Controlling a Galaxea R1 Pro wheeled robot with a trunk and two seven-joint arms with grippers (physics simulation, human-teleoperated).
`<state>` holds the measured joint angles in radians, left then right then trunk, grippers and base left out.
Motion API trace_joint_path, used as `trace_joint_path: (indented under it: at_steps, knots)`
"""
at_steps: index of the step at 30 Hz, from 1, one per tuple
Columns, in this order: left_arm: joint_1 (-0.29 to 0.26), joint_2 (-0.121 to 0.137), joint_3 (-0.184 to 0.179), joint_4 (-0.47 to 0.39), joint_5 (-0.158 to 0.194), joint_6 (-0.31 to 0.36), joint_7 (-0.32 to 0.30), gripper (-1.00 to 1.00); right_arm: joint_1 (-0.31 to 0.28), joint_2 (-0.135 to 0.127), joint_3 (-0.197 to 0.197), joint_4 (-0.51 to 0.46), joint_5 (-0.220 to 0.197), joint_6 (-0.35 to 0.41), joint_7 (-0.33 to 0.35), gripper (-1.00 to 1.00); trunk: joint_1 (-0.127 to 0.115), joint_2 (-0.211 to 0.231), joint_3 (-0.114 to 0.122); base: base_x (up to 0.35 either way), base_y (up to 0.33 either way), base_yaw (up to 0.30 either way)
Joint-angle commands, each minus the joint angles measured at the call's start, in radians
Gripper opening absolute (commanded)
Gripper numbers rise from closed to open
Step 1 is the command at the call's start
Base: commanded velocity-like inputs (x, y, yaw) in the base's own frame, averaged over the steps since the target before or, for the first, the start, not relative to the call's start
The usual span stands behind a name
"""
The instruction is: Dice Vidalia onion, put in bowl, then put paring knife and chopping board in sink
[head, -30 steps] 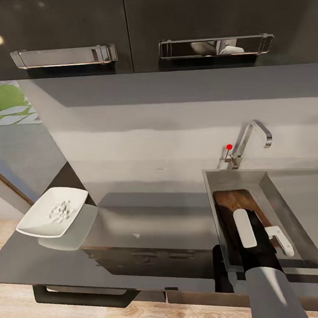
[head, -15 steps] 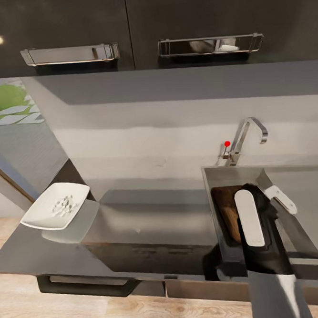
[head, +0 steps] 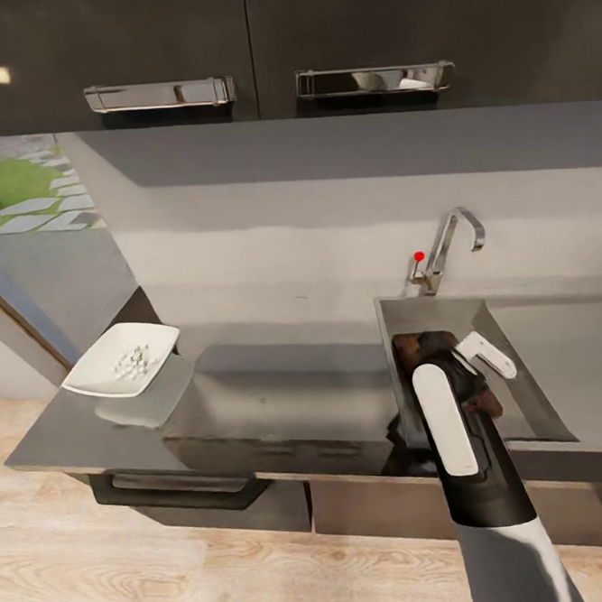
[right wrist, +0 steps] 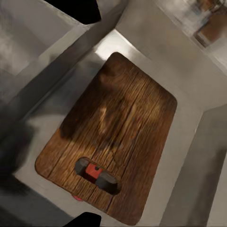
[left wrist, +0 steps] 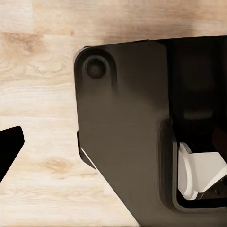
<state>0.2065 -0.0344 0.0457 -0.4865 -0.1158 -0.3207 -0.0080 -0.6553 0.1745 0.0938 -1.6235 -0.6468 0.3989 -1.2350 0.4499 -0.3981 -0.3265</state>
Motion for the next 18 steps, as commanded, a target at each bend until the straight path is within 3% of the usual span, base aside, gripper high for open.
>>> trace_joint_path:
  at_steps: [1, 2, 5, 8, 10, 12, 14, 15, 18]
  knots:
    - [0.001, -0.001, 0.005, -0.002, -0.010, -0.001, 0.000, 1.00, 0.000, -0.006, 0.042, -0.001, -0.003, 0.010, 0.019, 1.00, 0.000, -0.002, -0.002, -0.247, 0.000, 0.000]
    - [0.001, -0.001, 0.005, -0.001, -0.010, -0.001, 0.000, 1.00, 0.000, -0.032, 0.075, -0.001, -0.002, 0.009, 0.041, 1.00, 0.000, -0.002, -0.002, -0.247, 0.000, 0.000]
    - [0.001, -0.001, 0.005, -0.001, -0.010, -0.001, 0.000, 1.00, 0.000, -0.169, 0.236, -0.002, -0.003, -0.007, 0.175, 1.00, 0.000, -0.002, -0.002, -0.247, 0.000, 0.000]
    - [0.001, -0.001, 0.005, -0.001, -0.010, -0.001, -0.001, 1.00, 0.001, -0.270, 0.331, -0.002, -0.004, -0.098, 0.255, 1.00, 0.000, -0.002, -0.002, -0.214, 0.000, 0.000]
    - [0.001, -0.001, 0.005, 0.000, -0.010, -0.001, -0.001, 1.00, 0.002, -0.306, 0.375, -0.001, -0.004, -0.139, 0.266, 1.00, 0.000, -0.002, -0.002, -0.132, 0.000, 0.000]
    - [0.001, -0.001, 0.005, -0.001, -0.010, -0.001, -0.001, 1.00, 0.011, -0.361, 0.458, -0.002, -0.004, -0.196, 0.273, 1.00, 0.000, -0.002, -0.002, -0.117, 0.000, 0.000]
    - [0.001, -0.001, 0.005, -0.001, -0.010, -0.001, 0.000, 1.00, 0.018, -0.397, 0.538, -0.001, -0.004, -0.264, 0.273, 1.00, 0.000, -0.002, -0.002, -0.063, 0.000, 0.000]
    - [0.001, -0.001, 0.005, -0.001, -0.010, -0.001, 0.000, 1.00, 0.019, -0.405, 0.553, -0.001, -0.004, -0.276, 0.273, 1.00, 0.000, -0.002, -0.002, -0.034, 0.000, 0.000]
    - [0.001, -0.001, 0.005, -0.001, -0.010, -0.001, 0.000, 1.00, 0.021, -0.467, 0.695, 0.000, -0.007, -0.366, 0.270, 1.00, 0.000, -0.002, -0.002, -0.010, 0.000, 0.000]
